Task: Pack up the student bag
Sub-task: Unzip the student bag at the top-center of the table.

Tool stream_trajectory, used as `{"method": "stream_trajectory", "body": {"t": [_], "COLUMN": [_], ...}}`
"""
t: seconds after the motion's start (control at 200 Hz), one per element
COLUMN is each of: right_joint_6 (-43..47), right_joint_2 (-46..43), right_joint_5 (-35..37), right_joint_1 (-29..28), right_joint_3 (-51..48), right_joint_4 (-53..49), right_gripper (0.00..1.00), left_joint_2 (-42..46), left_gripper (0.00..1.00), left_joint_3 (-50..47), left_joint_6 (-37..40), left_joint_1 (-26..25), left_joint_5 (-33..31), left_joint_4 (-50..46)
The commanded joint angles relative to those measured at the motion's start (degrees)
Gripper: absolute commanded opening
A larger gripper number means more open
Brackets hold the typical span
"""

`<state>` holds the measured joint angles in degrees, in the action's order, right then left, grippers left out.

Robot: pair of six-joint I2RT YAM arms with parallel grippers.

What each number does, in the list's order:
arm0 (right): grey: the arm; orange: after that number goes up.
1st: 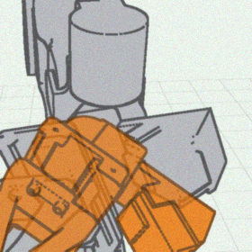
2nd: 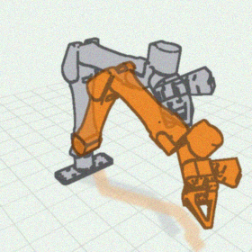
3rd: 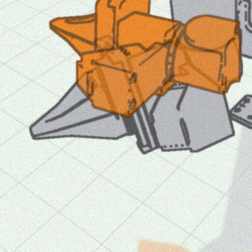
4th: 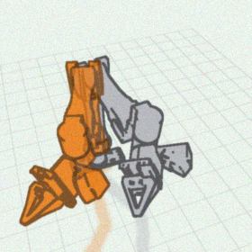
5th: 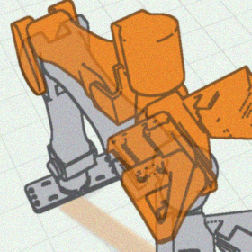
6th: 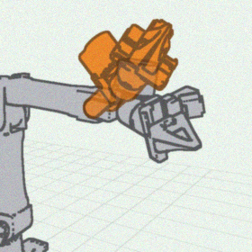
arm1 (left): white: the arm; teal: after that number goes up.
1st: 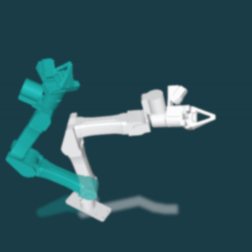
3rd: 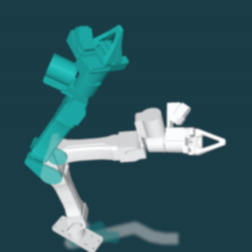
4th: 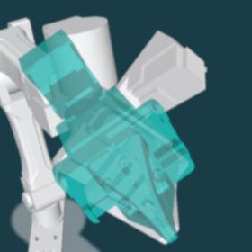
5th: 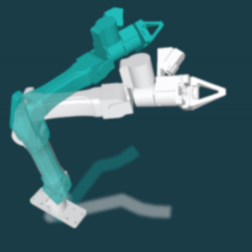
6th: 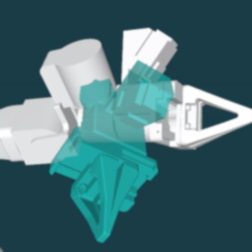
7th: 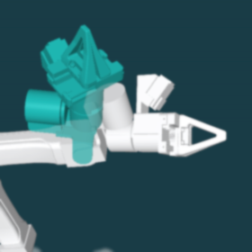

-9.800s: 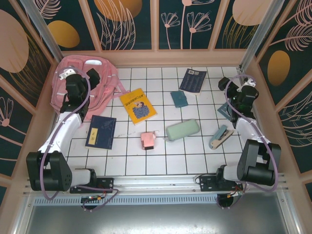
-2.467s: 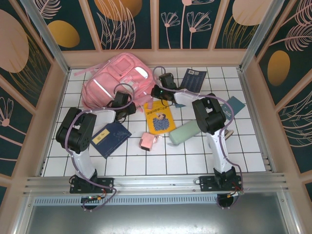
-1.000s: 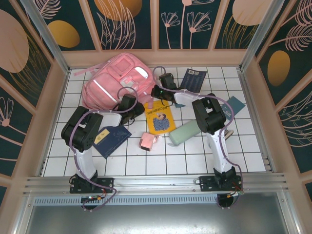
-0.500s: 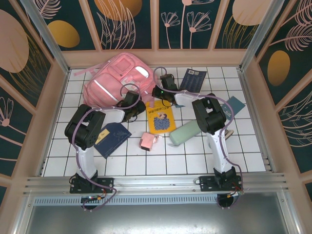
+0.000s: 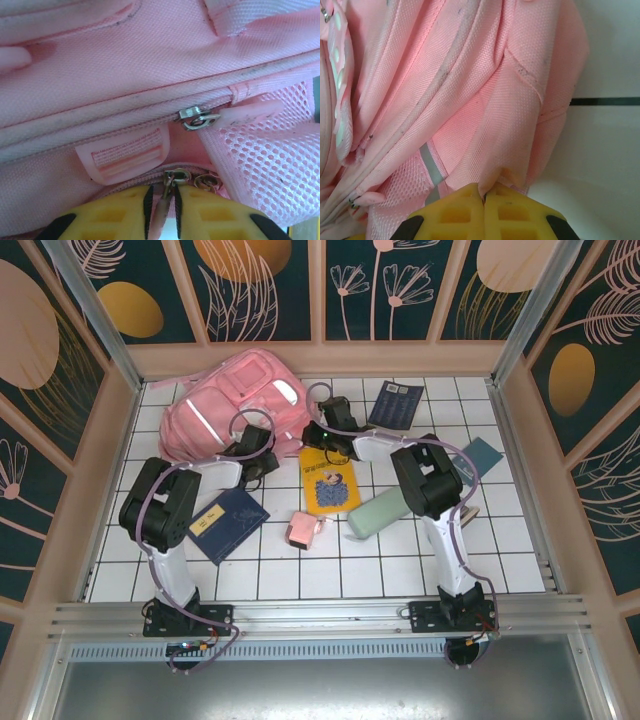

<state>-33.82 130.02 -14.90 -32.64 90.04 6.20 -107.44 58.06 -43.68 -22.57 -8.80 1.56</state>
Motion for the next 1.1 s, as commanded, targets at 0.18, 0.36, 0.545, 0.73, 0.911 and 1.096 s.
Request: {"method": "stream_trajectory", "body": {"t": [0.18, 0.36, 0.545, 0.73, 0.911, 1.096], "right_joint_6": [-0.5, -0.7, -0.9, -1.0, -1.2, -1.2], "right_joint_2": [-2.2, -2.0, -1.7, -1.7, -1.5, -1.9], "right_joint_5": [2.8, 2.8, 2.9, 3.0, 3.0, 3.5], "right_joint_1": [2.1, 1.8, 1.8, 1.8, 1.8, 1.7], "right_joint_3": [-1.0, -0.9, -0.4, -0.1, 0.0, -0.1], "right_joint_4": [-3.4, -3.3, -3.5, -3.6, -3.4, -3.4], "right_gripper": [0.0, 0.0, 0.0, 0.0, 0.0, 0.0], "left_joint_2": [-0.7, -3.3, -5.0, -5.0, -4.0, -2.8], "left_gripper": [0.32, 0.27, 0.37, 0.35, 0.19, 0.0], "left_joint_3": [-2.0, -2.0, -1.9, -2.0, -4.1, -2.7], "left_joint_6": [6.0, 5.6, 5.2, 3.9, 2.2, 2.6], "left_joint_1": [3.4, 3.2, 2.4, 1.5, 1.1, 1.1], "left_joint_5": [-0.6, 0.3, 0.1, -0.9, 0.4, -2.8], "left_joint_4": [-2.0, -1.6, -4.2, -8.4, -9.0, -11.5]}}
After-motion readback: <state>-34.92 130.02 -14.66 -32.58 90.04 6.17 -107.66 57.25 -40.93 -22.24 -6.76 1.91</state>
